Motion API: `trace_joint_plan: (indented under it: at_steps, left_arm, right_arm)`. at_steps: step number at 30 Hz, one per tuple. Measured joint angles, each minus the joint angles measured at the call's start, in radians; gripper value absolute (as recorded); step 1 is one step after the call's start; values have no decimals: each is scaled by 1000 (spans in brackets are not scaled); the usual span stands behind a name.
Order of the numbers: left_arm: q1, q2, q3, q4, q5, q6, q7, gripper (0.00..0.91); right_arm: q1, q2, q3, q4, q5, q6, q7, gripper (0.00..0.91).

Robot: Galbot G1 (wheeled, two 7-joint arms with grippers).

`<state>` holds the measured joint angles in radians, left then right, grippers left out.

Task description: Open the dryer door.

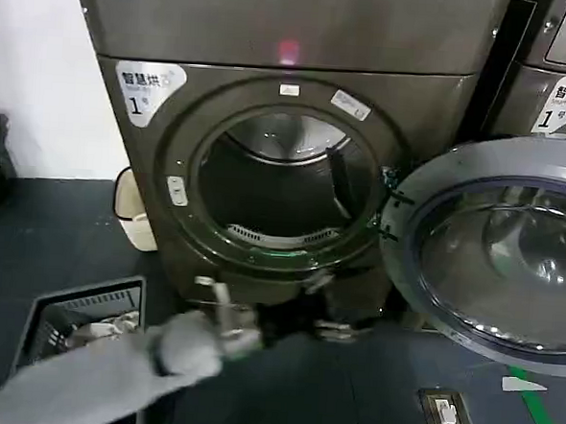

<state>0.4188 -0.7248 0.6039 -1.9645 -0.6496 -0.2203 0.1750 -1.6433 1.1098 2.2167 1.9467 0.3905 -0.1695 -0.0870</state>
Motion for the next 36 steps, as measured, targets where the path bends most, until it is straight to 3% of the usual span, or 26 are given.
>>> trace_joint_plan:
  at_steps: [5, 17, 24, 36]
  left_arm:
    - [32, 225, -45, -67, 3, 103, 85, 907]
    - [135, 609, -160, -27, 101, 156, 200, 907]
    - [161, 749, -179, 26, 167, 244, 260, 907]
    - [214, 874, -174, 120, 270, 229, 381, 907]
  right_arm:
    - [21, -8, 4, 14, -39, 1, -4, 907]
    - [61, -24, -14, 21, -69, 2, -14, 907]
    - [67, -37, -22, 7, -70, 5, -15, 907]
    - [67, -35, -25, -2, -67, 12, -16, 907]
